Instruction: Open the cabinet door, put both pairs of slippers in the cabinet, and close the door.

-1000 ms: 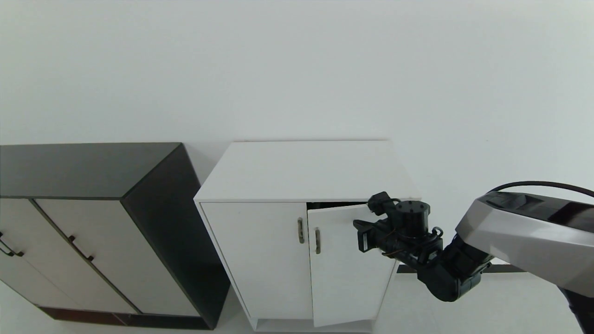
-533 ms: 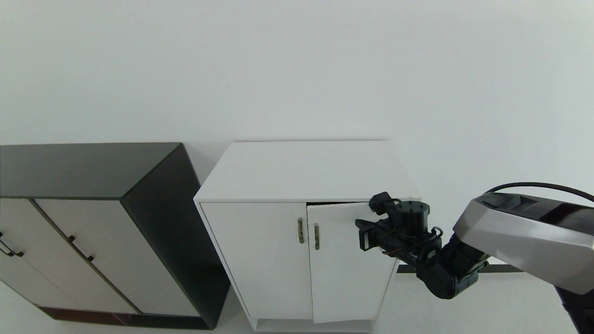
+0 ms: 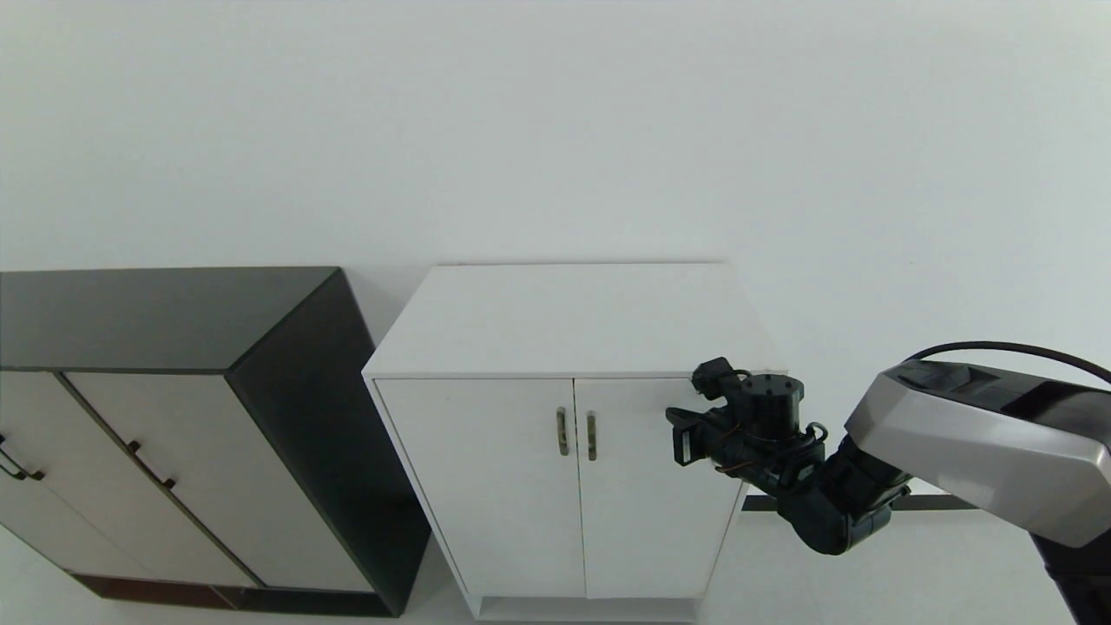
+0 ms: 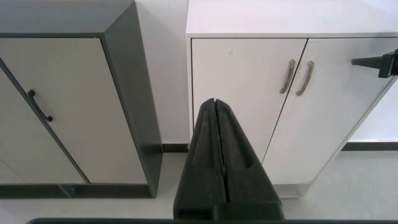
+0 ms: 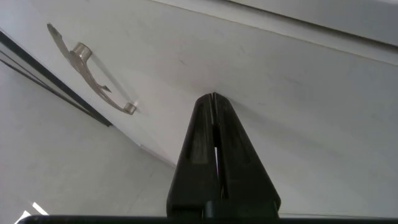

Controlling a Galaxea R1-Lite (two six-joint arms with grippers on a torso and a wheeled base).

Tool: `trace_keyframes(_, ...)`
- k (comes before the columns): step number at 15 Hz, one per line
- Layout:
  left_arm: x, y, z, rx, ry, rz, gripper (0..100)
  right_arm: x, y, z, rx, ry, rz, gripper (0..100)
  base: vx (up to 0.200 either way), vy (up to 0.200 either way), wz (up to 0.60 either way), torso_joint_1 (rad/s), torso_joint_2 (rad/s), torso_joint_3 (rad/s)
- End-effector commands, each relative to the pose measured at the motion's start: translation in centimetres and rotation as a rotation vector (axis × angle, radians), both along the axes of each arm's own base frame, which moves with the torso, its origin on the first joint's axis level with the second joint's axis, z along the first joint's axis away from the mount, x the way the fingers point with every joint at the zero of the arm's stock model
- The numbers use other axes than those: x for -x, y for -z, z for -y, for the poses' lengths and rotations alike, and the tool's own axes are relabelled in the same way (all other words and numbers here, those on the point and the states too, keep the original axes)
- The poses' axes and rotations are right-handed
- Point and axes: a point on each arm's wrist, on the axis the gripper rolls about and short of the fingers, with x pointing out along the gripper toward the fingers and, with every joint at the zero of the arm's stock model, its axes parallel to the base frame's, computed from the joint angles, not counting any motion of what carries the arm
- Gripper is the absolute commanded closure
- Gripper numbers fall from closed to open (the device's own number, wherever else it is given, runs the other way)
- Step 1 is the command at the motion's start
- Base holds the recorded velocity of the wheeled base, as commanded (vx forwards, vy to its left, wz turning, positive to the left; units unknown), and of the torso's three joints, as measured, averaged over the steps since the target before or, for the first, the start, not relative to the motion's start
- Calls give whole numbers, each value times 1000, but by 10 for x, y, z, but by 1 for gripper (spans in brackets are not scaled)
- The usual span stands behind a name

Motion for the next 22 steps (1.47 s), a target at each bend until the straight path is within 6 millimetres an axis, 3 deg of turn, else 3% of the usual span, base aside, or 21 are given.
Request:
trace_keyframes(1,0,0,0,0,-1,-1,100,-1,3,0,1,1,-2,100,0,0,0,0,0,0)
trace_keyframes(9,0,0,0,0,-1,-1,100,-6,5,1,0,16,4,100,0,0,0,0,0,0)
trace_keyframes(12,0,0,0,0,-1,-1,100,5,-6,2,1,9,3,100,0,0,0,0,0,0)
trace_keyframes(15,0,0,0,1,-1,0,100,39,-36,10,-20,0,58,100,0,0,0,0,0,0)
trace_keyframes(18,0,0,0,0,1,-1,100,77,-50,17,-20,0,83,100,0,0,0,0,0,0)
trace_keyframes(19,0,0,0,-2,2,0,100,99,-57,25,-21,16,96,100,0,0,0,0,0,0)
trace_keyframes(22,0,0,0,-2,2,0,100,140,-73,57,-2,101,107,100,0,0,0,0,0,0)
